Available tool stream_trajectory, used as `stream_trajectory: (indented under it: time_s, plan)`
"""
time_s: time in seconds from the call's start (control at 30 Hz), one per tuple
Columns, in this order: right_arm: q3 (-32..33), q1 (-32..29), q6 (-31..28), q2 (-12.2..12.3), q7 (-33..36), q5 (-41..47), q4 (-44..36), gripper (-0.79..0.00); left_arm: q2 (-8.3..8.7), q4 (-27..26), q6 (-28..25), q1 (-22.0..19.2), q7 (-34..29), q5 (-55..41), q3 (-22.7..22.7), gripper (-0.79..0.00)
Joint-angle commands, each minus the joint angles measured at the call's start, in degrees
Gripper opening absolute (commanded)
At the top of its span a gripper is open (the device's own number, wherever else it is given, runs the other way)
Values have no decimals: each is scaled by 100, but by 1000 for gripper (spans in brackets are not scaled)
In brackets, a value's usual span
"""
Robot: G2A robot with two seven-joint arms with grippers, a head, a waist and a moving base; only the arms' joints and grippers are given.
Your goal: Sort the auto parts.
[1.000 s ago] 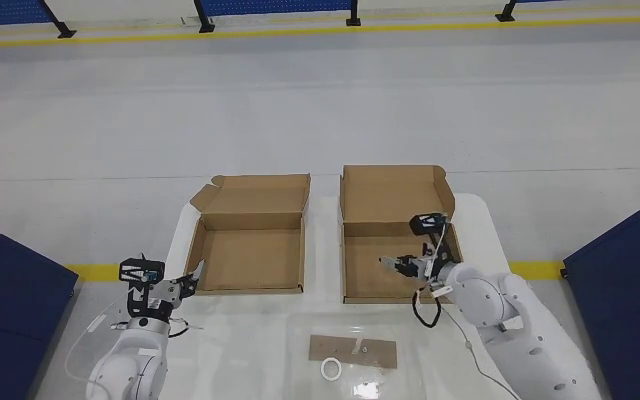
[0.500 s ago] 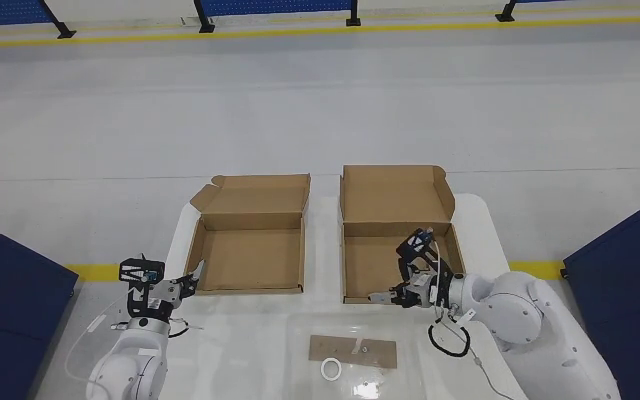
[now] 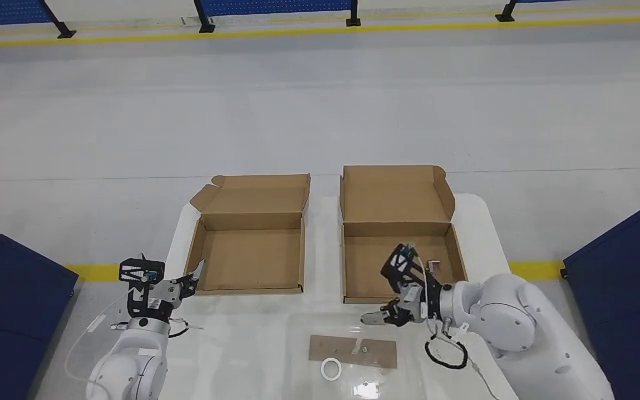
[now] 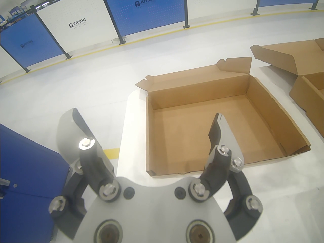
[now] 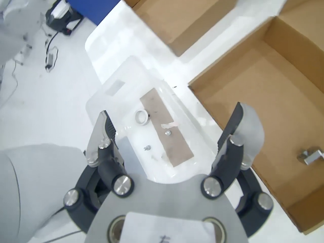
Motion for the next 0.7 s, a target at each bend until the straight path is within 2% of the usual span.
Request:
stream_trajectory:
  time_s: [0.0,0.13,0.37,0.67]
  plan:
    - [-101,64,-310,18,245,108,-50,0,0,0,0,0,0,0,0,0]
    - [-348,185,-651,57,800,268,-138,0,0,0,0,0,0,0,0,0]
    - [-1163,505,-412,207,1165,-29,-236,0,0,0,0,0,0,0,0,0]
    - [-1163,505,-412,207,1165,-29,-236,0,0,0,0,0,0,0,0,0]
